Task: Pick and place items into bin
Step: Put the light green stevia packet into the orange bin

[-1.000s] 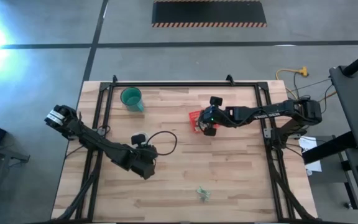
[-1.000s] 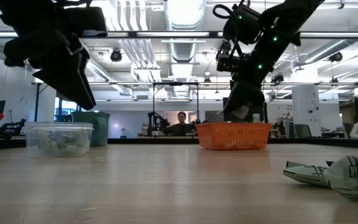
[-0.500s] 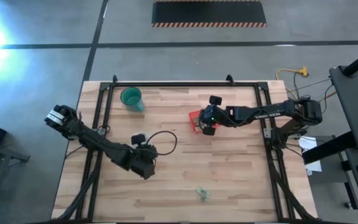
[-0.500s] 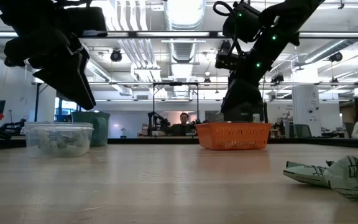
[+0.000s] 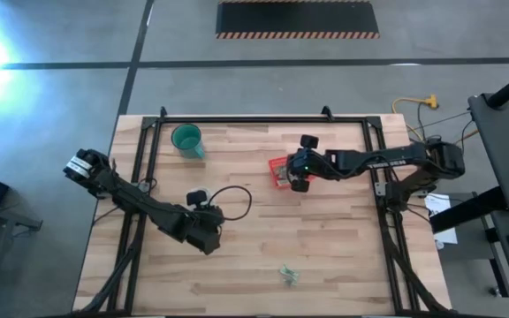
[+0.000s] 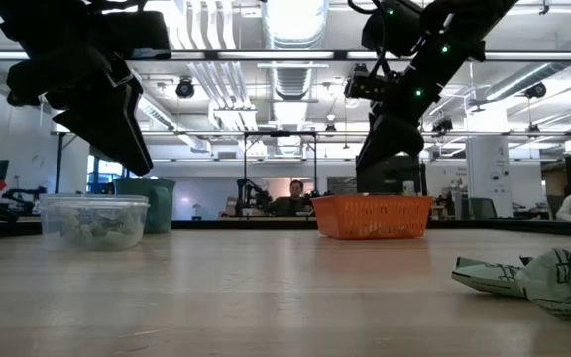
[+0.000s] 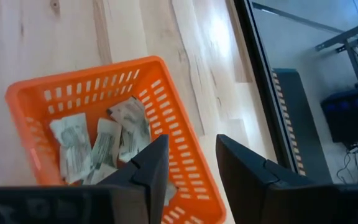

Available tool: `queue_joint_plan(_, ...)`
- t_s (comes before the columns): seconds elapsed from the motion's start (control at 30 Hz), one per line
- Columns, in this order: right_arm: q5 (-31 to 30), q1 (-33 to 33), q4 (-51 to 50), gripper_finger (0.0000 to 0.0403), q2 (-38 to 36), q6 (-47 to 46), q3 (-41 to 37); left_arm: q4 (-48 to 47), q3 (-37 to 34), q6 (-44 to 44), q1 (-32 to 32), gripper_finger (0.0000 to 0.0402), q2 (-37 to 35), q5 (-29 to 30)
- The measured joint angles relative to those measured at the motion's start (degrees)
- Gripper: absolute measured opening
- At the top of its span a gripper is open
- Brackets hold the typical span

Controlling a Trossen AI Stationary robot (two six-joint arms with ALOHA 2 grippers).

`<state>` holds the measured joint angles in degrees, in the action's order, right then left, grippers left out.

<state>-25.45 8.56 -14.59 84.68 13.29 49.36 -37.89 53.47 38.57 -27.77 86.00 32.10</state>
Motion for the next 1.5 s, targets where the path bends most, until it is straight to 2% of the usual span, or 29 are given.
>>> queue_joint_plan(0.27,0.09,-1.18,-4.81,0.0127,-5.67,-4.82,0.0,0.02,-0.02,0.02,-0.02,0.0132,0.0,0.0)
queue_joint_plan(0.33,1.79,-2.19,-6.49,0.0127,-7.22,-6.82,0.0,0.0,-0.04,0.02,0.0,0.0132,0.0,0.0)
queue_joint_plan(0.4,7.71,-3.46,-7.85,0.0125,-8.58,-8.98,-0.02,0.07,-0.06,0.02,-0.01,0.0132,0.0,-0.02)
queue_joint_plan(0.53,24.47,-7.23,-7.91,0.0119,-10.42,-12.0,-1.07,0.31,-0.07,0.04,-0.01,0.0132,0.0,0.0)
queue_joint_plan(0.63,29.97,-12.23,-7.71,0.0114,-10.54,-14.13,-2.59,0.4,-0.09,0.03,-0.02,0.0132,0.0,0.0)
queue_joint_plan(0.83,30.48,-24.69,-5.23,0.0106,-7.74,-16.65,-5.15,1.06,-0.11,0.04,-0.02,0.0132,0.0,0.0)
queue_joint_plan(0.97,30.45,-32.54,1.96,0.0101,-4.34,-17.8,-5.16,1.73,-0.11,0.02,-0.02,0.0132,0.02,0.0)
queue_joint_plan(1.1,30.37,-38.64,7.75,0.0096,-0.76,-14.69,-4.41,1.81,-0.13,0.02,-0.02,0.0132,0.02,0.0)
queue_joint_plan(1.27,28.0,-41.78,13.16,0.009,2.98,-13.74,-3.02,1.88,-0.17,0.02,-0.02,0.0132,0.02,0.0)
queue_joint_plan(1.5,27.55,-42.2,16.96,0.008,9.51,-13.29,-0.78,1.9,-0.2,-0.93,-0.02,0.0132,0.02,0.0)
